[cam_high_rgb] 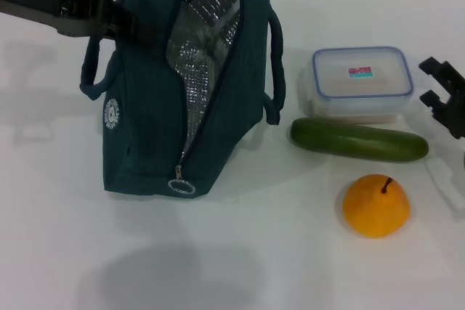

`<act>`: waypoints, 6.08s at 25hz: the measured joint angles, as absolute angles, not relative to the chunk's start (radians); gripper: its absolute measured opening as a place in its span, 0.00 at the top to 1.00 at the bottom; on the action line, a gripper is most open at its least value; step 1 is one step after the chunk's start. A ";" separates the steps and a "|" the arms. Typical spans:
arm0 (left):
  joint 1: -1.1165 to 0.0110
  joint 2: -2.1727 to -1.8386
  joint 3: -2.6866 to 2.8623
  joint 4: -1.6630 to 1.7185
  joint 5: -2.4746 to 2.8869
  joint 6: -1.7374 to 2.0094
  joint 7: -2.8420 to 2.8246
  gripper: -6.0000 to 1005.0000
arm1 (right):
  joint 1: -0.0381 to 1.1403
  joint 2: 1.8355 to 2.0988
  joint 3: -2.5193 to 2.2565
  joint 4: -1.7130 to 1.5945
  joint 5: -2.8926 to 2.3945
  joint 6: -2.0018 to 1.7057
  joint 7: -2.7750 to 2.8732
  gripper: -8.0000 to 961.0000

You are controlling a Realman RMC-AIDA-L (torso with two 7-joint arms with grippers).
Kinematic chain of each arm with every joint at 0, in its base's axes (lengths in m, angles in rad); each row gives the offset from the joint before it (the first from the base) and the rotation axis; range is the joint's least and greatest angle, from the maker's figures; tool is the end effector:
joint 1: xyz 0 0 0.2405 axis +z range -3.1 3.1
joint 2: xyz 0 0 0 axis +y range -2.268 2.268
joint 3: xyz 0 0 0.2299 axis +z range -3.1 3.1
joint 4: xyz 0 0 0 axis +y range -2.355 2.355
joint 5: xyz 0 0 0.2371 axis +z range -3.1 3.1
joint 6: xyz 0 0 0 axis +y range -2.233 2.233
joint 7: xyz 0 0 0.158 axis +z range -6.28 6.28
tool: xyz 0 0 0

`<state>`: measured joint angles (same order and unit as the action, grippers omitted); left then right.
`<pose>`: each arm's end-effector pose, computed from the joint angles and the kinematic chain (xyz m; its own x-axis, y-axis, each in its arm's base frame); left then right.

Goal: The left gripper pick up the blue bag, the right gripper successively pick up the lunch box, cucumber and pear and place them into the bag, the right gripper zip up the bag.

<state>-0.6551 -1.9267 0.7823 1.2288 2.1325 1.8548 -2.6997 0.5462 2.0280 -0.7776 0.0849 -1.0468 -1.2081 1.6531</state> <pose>-0.1590 0.3743 0.1293 0.4285 0.8606 0.2751 0.8956 -0.4448 -0.0034 0.3192 0.3407 -0.0420 -0.3662 -0.4744 -0.8005 -0.8952 -0.0553 0.4423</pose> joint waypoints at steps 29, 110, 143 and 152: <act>-0.681 -1.922 0.778 1.224 2.134 1.853 -2.680 0.95 | 0.686 2.028 -0.776 0.105 -1.045 -1.071 1.664 0.12; -0.670 -1.928 0.777 1.185 2.126 1.854 -2.643 0.95 | 0.560 2.028 -0.784 0.000 -0.904 -1.478 1.545 0.90; -0.748 -1.979 0.779 1.076 2.109 1.844 -2.623 0.95 | 0.953 2.028 -0.825 0.050 -0.848 -1.655 1.694 0.90; -0.729 -1.986 0.764 1.066 2.099 1.819 -2.616 0.95 | 0.939 2.028 -0.819 0.117 -0.945 -1.678 1.688 0.90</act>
